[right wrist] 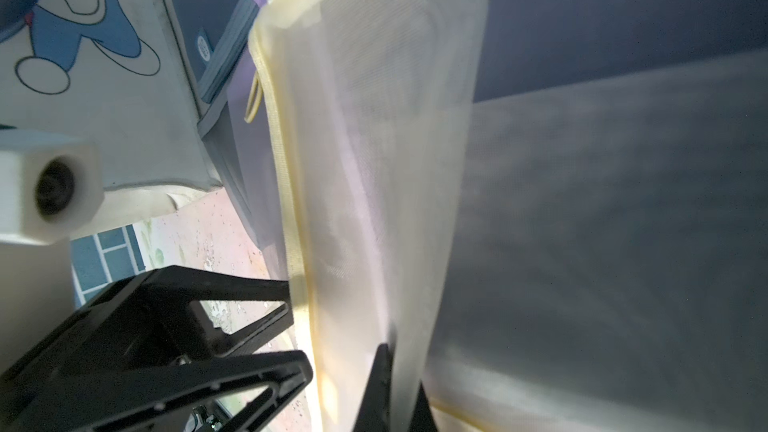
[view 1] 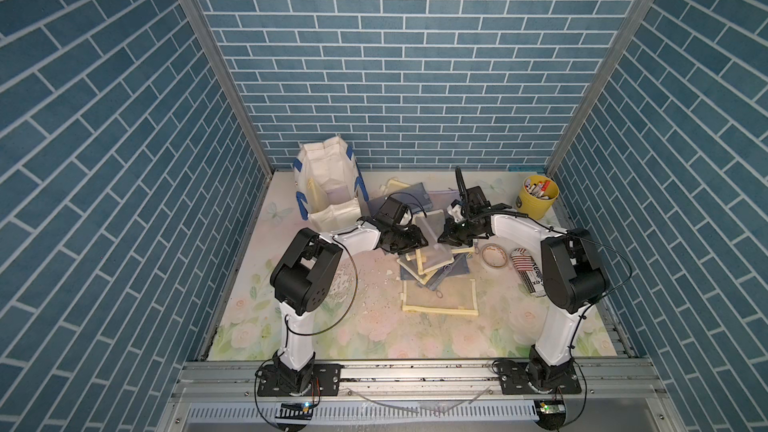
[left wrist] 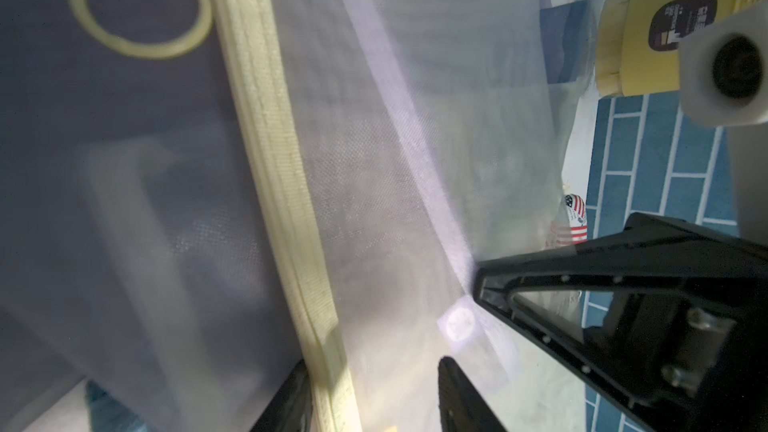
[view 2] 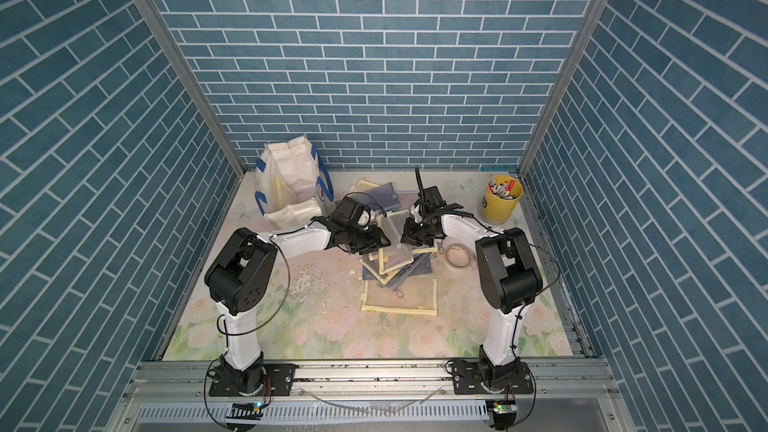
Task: Put the pencil pouch into the canvas bag
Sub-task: Pick up the pencil pouch.
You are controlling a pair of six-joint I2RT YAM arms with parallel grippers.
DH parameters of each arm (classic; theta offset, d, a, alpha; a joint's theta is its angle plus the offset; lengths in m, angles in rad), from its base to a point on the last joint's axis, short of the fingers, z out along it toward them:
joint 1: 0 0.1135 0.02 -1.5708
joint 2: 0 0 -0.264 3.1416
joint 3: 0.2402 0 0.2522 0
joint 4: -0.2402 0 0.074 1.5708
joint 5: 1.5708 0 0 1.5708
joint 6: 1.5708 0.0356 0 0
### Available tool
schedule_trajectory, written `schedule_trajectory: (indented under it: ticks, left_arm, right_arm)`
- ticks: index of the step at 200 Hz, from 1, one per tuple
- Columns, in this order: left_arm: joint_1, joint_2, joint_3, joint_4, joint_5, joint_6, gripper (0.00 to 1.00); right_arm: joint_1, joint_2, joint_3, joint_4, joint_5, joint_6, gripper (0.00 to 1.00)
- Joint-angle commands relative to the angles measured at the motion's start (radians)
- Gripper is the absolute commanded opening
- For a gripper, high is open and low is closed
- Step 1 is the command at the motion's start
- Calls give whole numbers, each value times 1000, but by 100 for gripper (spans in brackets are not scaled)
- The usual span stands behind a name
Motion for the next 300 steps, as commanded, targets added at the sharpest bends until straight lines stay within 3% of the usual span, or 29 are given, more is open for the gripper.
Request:
schedule_trajectory:
  ticks: [1, 40, 74, 110, 147, 189, 215, 244, 270, 300]
  left_arm:
    - [15, -62, -32, -13, 31, 0, 56]
    - [38, -184, -39, -136, 48, 69, 70]
    - [43, -246, -59, -141, 39, 80, 71]
    - [43, -192, -55, -53, 23, 28, 68]
    - [39, -79, 19, -21, -2, 18, 58]
    - [32, 34, 42, 15, -10, -3, 28]
    - [31, 47, 29, 24, -16, -2, 19]
    - [31, 58, 24, 18, -22, 6, 15]
    - [31, 70, 35, -3, -28, 22, 11]
    - [32, 75, 39, -18, -30, 33, 9]
  right_arm:
    - [3, -99, -28, -41, 35, -16, 0]
    - [7, -184, -64, -43, 27, -21, 0]
    - [9, -183, -82, -50, 37, -20, 3]
    - [10, -155, -106, -57, 81, -13, 3]
    - [10, -145, -137, -46, 118, 2, 11]
    - [10, -116, -130, -39, 130, 0, 17]
    - [10, -114, -131, -46, 150, -4, 17]
    - [10, -121, -137, -63, 171, -14, 16]
    - [10, -143, -137, -84, 205, -17, 4]
    - [9, -188, -134, -119, 234, -32, 7]
